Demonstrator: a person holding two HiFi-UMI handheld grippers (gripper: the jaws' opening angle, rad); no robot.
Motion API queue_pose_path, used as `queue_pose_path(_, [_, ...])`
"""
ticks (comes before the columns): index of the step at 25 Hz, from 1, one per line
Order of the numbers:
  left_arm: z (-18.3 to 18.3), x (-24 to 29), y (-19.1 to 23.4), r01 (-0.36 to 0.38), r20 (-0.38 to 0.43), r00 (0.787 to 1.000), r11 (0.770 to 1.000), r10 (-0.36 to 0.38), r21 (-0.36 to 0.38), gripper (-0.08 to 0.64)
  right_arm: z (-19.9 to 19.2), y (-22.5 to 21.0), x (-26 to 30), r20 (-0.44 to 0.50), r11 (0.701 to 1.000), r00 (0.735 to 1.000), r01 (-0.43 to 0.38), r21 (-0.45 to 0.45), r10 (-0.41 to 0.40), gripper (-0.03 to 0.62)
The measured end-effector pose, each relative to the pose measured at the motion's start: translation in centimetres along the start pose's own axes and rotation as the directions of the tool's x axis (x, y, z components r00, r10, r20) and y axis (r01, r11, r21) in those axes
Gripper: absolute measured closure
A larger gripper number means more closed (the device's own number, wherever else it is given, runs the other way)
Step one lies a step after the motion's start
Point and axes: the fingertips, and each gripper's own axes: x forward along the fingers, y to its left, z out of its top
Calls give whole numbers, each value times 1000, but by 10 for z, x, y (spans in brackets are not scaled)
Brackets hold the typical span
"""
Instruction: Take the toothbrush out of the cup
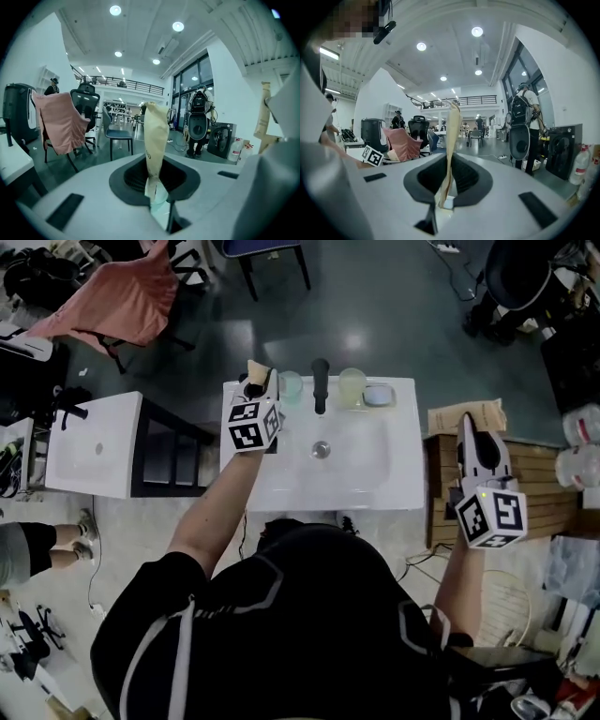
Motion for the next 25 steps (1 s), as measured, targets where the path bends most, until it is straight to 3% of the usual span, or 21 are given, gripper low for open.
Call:
queue_pose_path(5, [27, -32, -8, 5, 44, 999, 1000, -6, 21, 517, 8, 0, 12, 30, 999, 998, -52, -12, 52, 560])
queue_pose_path(11, [56, -70, -15, 45, 91, 995, 999, -43, -18, 518, 7, 11, 34, 32, 993, 992, -117, -30, 118, 560])
queue_pose_path(25, [118, -155, -18, 15, 189, 982, 1000, -15, 5, 520, 34, 44, 68, 83, 967, 964, -253, -20, 253, 560])
